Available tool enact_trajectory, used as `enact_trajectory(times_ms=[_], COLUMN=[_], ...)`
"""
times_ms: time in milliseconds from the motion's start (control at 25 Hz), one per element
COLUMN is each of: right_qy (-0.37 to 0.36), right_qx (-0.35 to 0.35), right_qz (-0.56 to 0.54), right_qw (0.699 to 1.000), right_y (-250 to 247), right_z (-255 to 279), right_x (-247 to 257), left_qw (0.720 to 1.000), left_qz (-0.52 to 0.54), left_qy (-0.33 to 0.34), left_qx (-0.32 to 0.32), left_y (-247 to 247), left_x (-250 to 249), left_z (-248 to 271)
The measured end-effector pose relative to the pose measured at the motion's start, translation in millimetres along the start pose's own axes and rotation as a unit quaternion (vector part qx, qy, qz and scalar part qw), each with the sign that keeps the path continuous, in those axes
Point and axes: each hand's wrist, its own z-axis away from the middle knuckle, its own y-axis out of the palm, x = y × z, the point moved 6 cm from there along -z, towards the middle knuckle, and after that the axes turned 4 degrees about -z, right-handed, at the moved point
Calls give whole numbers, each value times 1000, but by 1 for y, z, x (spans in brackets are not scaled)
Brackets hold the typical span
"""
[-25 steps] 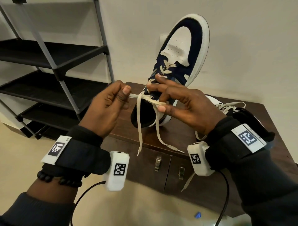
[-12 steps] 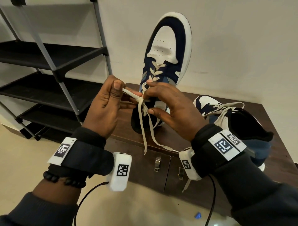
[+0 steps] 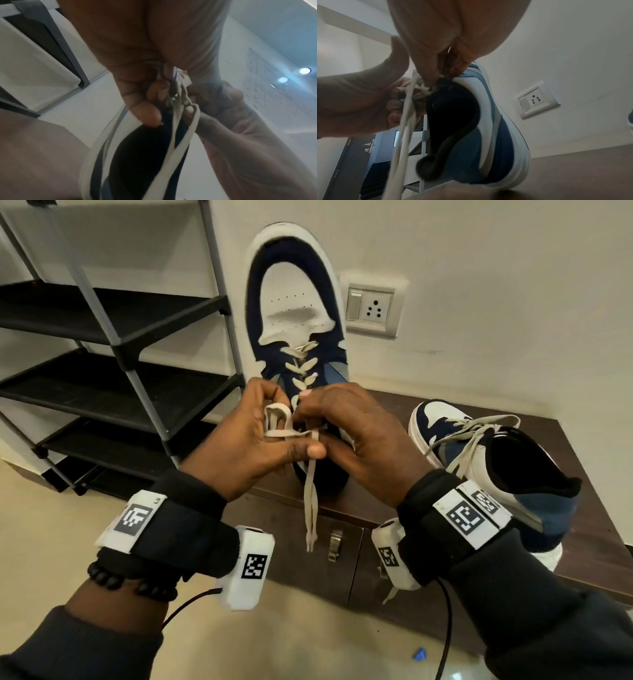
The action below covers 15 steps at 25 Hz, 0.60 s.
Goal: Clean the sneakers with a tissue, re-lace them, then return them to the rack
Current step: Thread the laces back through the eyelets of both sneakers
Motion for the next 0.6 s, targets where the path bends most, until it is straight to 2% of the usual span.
enact_trajectory(times_ms=[200, 360, 600], right_qy=[75, 99, 130], right_qx=[-55, -104, -99], right_qz=[-18, -67, -90], right_qw=[995, 987, 982], right_y=[-13, -18, -13], right_z=[4, 3, 1], right_x=[-16, -18, -18], left_qw=[999, 997, 973], left_qz=[-45, -63, -208], left_qy=[-26, -19, 7], left_qx=[-16, -47, -103], left_y=[-3, -2, -1], left_x=[2, -6, -13], left_z=[1, -1, 2])
